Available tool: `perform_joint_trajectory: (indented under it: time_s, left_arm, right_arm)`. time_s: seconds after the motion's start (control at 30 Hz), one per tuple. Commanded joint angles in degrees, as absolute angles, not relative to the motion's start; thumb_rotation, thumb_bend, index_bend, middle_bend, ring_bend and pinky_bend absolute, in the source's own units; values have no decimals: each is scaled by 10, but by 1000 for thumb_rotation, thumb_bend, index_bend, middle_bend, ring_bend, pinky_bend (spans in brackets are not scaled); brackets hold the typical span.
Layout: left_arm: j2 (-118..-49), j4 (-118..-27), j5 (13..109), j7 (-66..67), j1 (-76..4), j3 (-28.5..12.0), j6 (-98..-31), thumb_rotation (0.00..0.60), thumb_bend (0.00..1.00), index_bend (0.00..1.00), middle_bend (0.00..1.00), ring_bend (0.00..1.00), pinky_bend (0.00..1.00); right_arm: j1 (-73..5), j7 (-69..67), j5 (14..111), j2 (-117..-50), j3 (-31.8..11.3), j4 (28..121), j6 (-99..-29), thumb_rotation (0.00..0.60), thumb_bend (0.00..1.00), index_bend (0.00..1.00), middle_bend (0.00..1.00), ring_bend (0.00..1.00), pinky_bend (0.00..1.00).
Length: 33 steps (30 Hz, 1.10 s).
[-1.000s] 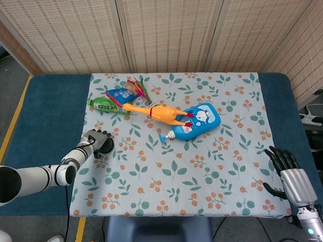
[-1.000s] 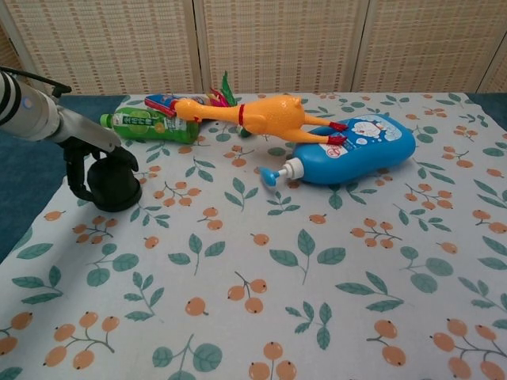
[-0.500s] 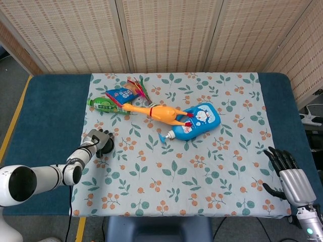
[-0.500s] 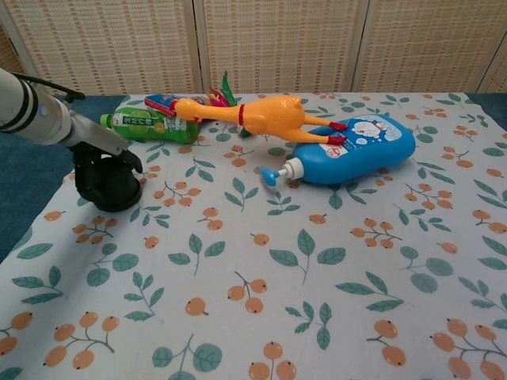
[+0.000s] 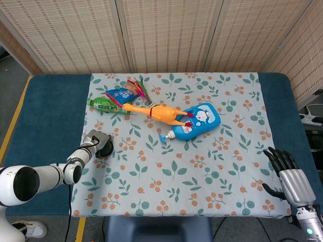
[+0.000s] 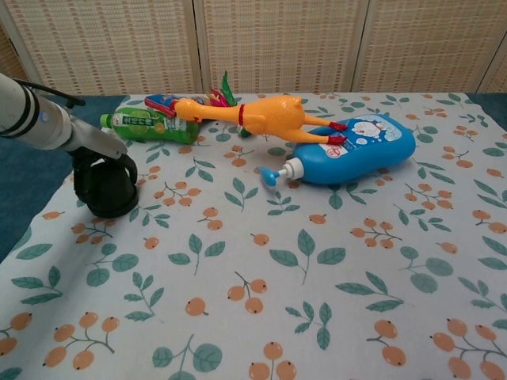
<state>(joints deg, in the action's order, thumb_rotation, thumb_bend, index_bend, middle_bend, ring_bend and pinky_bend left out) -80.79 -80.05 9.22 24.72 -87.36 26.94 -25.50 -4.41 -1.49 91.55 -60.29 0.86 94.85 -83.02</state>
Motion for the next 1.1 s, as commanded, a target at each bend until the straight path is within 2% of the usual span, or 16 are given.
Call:
perform_joint_trajectory:
  time_s: [0.03,0.23,0.37,0.47,0.67,0.8,1.1]
  left_arm:
    - [-809,-799,97,242,-872,269,-250,600,363,169,240,155,431]
    - [-809,-799,156,223,-841,253,-261,600,391,340,341,248,547]
    - [-811,-801,194,219,-818,243,-297,600,439,479,499,403,657]
    - [-811,-805,210,217,-802,236,-320,600,491,561,592,491,731]
    - [-799,-819,258,209,-761,215,-374,600,629,687,701,596,835]
    - [-778,-848,291,212,-736,204,-419,600,672,727,736,626,871]
    - [-708,-926,382,197,-677,171,-494,600,698,743,763,647,901]
  right_arm:
    - [-44,-15,916,-603,9,949,-831,600,132,0,0,0,0]
    - [-45,-18,914,-601,9,949,-827,600,132,0,0,0,0]
    - [-45,-20,914,-600,9,949,-826,600,133,0,0,0,0]
    - [-45,-21,916,-599,11,950,-826,600,133,0,0,0,0]
    - [-44,-23,920,-598,13,951,-828,600,133,0,0,0,0]
    - [-44,-22,924,-597,15,953,-827,600,133,0,0,0,0]
    - [-43,-22,935,-596,20,955,-829,600,132,0,0,0,0]
